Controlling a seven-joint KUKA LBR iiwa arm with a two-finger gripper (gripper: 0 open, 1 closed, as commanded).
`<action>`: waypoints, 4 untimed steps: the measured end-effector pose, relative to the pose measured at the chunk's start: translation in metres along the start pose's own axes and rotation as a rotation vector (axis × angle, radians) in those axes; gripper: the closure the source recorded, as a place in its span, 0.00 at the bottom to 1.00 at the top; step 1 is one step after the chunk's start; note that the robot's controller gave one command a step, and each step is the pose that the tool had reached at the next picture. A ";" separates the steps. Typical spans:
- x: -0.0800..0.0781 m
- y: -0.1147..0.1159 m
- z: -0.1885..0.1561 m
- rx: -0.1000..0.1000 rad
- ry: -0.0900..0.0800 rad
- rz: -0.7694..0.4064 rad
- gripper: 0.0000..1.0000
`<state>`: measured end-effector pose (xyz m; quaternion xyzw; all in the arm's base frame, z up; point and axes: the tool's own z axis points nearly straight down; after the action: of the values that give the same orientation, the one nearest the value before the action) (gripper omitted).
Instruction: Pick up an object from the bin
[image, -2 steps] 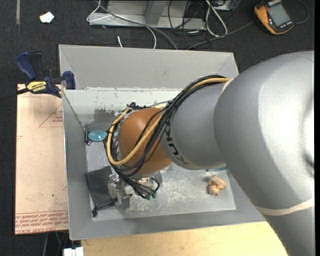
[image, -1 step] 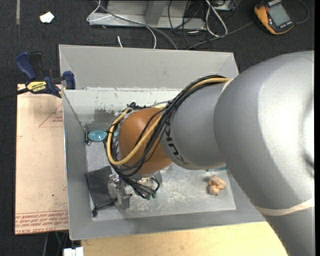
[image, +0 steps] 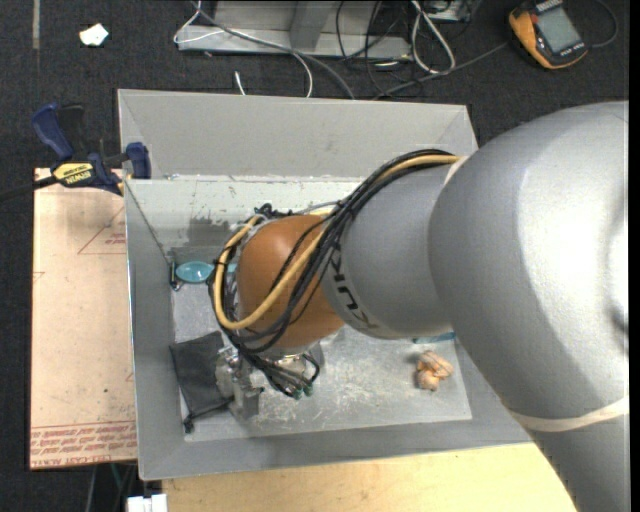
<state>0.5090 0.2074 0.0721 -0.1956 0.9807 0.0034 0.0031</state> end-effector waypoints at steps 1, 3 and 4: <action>0.003 0.000 -0.035 0.000 0.009 0.001 1.00; 0.001 0.001 -0.117 0.000 0.005 0.003 1.00; -0.001 0.001 -0.140 0.001 -0.001 0.004 1.00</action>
Offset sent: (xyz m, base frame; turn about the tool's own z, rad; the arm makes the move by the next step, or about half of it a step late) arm -0.0028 -0.0010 0.0977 0.0006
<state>0.5090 0.2078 0.2119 -0.1938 0.9810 0.0033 0.0039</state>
